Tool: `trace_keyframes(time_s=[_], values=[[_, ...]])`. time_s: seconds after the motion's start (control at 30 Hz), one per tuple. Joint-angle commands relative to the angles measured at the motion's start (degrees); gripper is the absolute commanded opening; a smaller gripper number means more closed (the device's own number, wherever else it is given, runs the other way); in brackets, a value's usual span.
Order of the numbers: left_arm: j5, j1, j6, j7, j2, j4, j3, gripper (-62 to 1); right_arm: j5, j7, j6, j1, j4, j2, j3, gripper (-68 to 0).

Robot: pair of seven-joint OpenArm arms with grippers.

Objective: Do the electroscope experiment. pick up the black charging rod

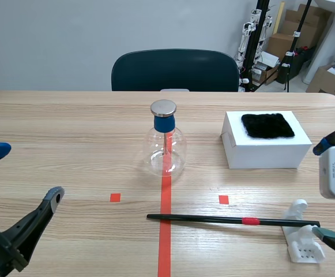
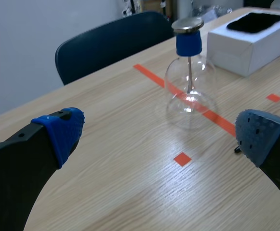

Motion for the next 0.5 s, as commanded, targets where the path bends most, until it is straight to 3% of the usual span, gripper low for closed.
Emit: trace_keyframes(time_s=[0.0,0.13,0.47], values=[[-0.4,-1.2,-2.2,-2.8,0.3,-0.7,0.1,1.4,0.2,0.7,0.4,0.3,0.3,0.6,0.3,0.4],[-0.4,-5.0,-7.6,-6.6,0.3,-6.2,0.1,1.4,-0.8,-0.8,0.4,2.6,0.3,0.6,-1.9,0.4],[0.5,-10.7,-15.2,-14.4,0.3,-17.4,0.6,1.4,-4.0,-15.1,0.4,12.5,0.3,0.6,-16.0,0.4]])
